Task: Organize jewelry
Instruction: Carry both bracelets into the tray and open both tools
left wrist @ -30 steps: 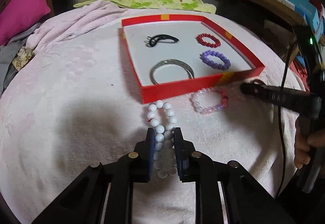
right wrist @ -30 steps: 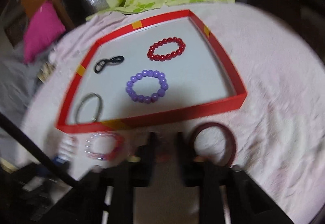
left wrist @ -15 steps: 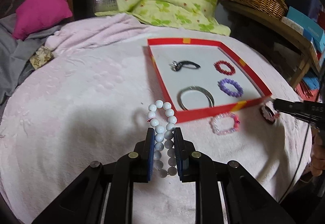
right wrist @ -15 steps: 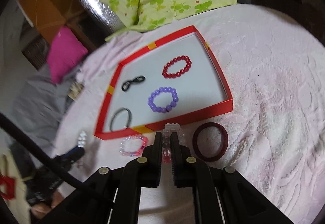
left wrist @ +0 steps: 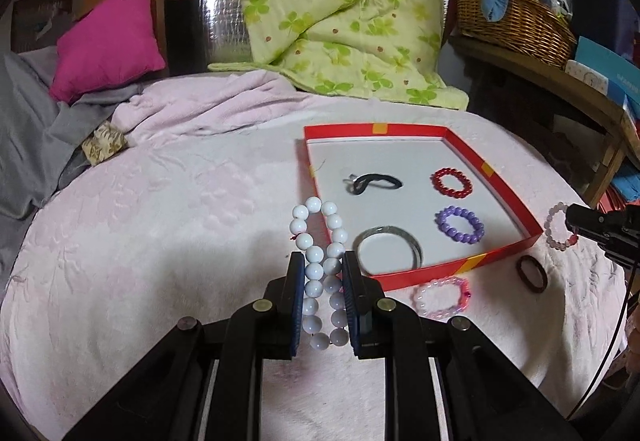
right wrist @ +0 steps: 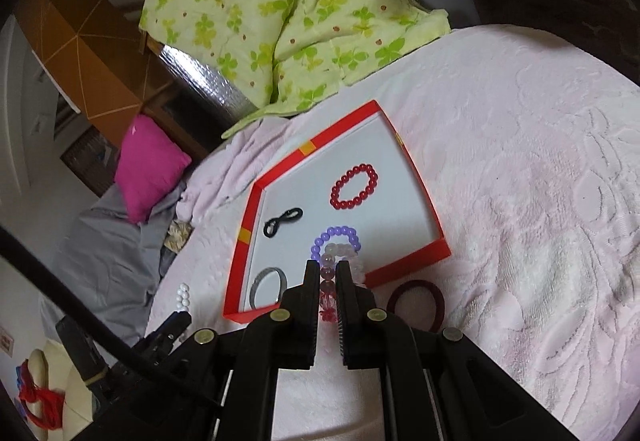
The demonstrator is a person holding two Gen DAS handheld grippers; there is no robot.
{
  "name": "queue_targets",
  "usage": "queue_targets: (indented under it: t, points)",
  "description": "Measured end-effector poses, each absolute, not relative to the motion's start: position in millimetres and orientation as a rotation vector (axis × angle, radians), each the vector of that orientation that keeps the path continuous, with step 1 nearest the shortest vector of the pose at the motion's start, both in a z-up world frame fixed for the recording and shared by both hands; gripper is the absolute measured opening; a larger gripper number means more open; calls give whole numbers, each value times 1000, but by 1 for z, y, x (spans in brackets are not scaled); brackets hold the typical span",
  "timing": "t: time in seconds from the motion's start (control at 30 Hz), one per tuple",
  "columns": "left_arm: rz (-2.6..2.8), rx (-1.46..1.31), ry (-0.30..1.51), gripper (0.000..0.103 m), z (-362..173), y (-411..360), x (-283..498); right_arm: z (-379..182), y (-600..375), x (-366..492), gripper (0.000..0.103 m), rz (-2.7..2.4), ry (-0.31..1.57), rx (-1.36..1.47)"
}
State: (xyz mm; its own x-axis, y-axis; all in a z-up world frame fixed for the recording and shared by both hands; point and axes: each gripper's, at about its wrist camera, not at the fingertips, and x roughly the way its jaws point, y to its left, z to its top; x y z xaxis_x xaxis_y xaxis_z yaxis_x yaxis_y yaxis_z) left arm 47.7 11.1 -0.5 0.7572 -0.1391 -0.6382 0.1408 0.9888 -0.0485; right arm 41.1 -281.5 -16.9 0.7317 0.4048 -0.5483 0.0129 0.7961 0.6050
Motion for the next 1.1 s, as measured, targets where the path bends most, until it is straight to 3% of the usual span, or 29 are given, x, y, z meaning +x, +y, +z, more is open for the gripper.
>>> queue_targets:
  t: [0.47,1.1]
  points:
    - [-227,1,660,20,10,-21,62,-10,-269,52,9,246,714,631]
    - [-356,-48,720,20,-1,-57,146,-33,-289,125,9,153,745,620]
